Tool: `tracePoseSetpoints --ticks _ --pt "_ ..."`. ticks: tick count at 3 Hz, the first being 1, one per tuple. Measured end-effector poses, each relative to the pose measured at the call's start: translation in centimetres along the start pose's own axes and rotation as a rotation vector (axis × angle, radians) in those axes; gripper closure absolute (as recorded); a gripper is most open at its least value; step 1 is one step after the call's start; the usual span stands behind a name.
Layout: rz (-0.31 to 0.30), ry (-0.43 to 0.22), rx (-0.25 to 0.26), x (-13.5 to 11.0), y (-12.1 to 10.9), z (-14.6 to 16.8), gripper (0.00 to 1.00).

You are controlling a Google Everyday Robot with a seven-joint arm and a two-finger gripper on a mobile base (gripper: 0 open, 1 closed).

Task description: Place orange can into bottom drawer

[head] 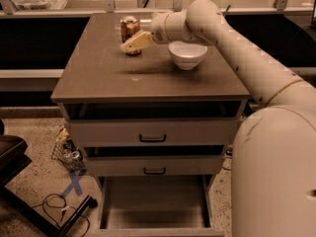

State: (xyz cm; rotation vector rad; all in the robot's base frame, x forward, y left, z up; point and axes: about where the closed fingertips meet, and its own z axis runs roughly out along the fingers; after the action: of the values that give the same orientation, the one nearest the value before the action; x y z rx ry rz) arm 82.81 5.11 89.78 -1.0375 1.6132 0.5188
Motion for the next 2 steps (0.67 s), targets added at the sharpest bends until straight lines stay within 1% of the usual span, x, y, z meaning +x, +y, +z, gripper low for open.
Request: tracePoseSetpoints --ticks 1,2 --pt "0.021 -0.012 0.018 0.2 -0.7 1.3 0.0" --pt "0.042 -0.022 0.045 0.1 -1.4 2.8 0.03"
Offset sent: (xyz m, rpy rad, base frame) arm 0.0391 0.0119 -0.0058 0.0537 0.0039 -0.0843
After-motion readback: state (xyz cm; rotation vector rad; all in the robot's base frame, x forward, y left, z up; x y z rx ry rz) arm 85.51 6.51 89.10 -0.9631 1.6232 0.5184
